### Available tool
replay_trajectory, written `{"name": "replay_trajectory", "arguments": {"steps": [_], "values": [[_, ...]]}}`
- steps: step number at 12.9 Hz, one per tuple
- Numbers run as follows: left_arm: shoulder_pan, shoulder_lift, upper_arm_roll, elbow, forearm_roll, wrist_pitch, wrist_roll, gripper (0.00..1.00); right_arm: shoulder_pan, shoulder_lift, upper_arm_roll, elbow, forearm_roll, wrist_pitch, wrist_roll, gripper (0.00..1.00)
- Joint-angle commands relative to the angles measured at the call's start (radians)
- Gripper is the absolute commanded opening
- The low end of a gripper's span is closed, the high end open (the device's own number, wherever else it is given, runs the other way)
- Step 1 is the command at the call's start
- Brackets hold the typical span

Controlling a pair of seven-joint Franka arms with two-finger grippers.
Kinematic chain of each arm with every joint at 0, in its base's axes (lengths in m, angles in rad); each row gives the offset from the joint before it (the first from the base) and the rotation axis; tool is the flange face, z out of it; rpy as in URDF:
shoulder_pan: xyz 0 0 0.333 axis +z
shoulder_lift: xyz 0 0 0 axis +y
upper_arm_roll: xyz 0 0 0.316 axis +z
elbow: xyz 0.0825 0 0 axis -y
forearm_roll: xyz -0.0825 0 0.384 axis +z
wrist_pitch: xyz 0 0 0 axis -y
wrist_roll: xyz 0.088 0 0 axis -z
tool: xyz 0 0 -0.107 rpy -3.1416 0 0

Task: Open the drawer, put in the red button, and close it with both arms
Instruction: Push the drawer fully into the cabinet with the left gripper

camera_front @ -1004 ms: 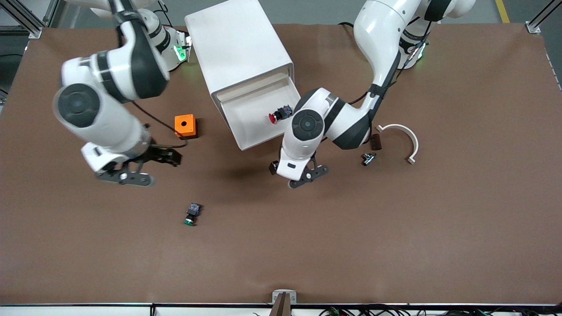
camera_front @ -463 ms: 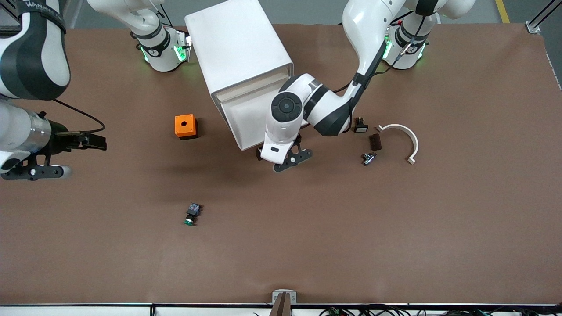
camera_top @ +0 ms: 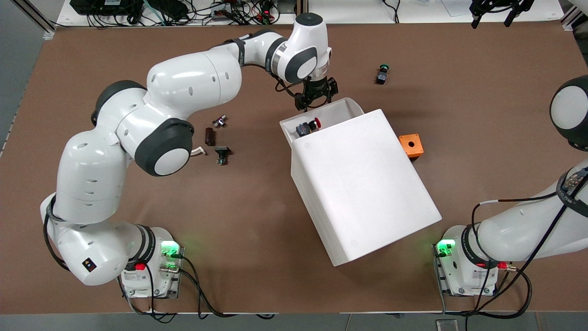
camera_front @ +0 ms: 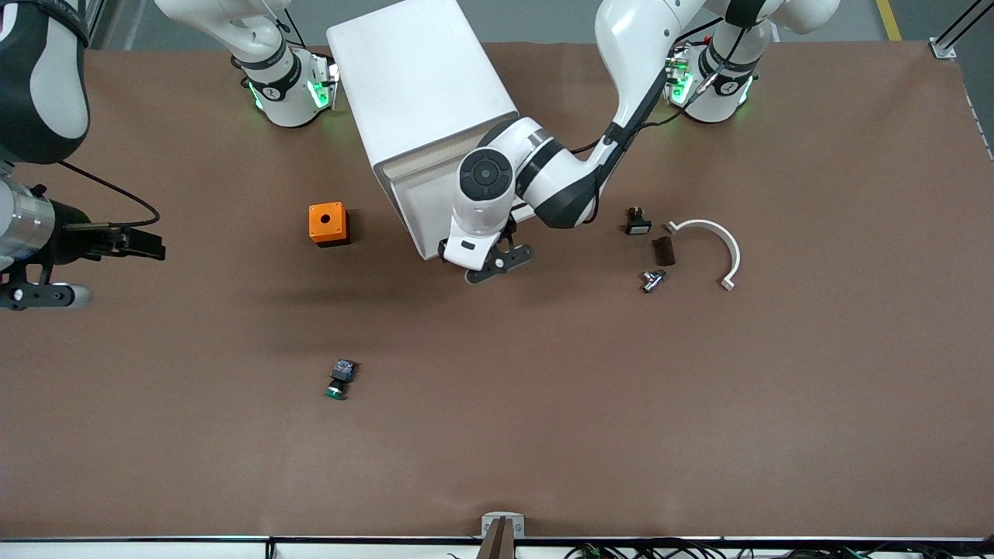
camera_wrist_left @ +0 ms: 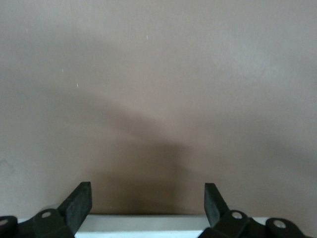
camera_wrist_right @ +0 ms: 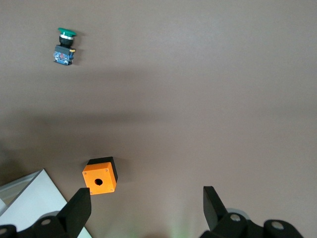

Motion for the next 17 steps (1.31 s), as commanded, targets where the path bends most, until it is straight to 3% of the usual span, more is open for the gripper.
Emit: {"name": "replay_trajectory", "arguments": {"steps": [1,6,10,17], "values": [[0.001,-0.044,-0.044,-0.044,0.001,-0.03,-0.037,1.0,-0.051,0.007,0.02,0.03,-0.009,-0.013,-0.004,1.0],[-0.022,-0.034,-0.06,-0.044,-0.066,-0.037,-0.069,1.0,-0.103,0.009,0.02,0.058,-0.014,-0.01,0.004,1.0],[-0.025,-0.029,-0.06,-0.044,-0.203,-0.034,-0.069,1.0,-0.131,-0.014,0.031,0.066,0.017,-0.057,0.004,1.0],[-0.027,-0.027,-0.06,-0.078,-0.327,-0.034,-0.092,1.0,-0.129,-0.223,0.03,-0.06,0.047,-0.033,-0.004,1.0]]}}
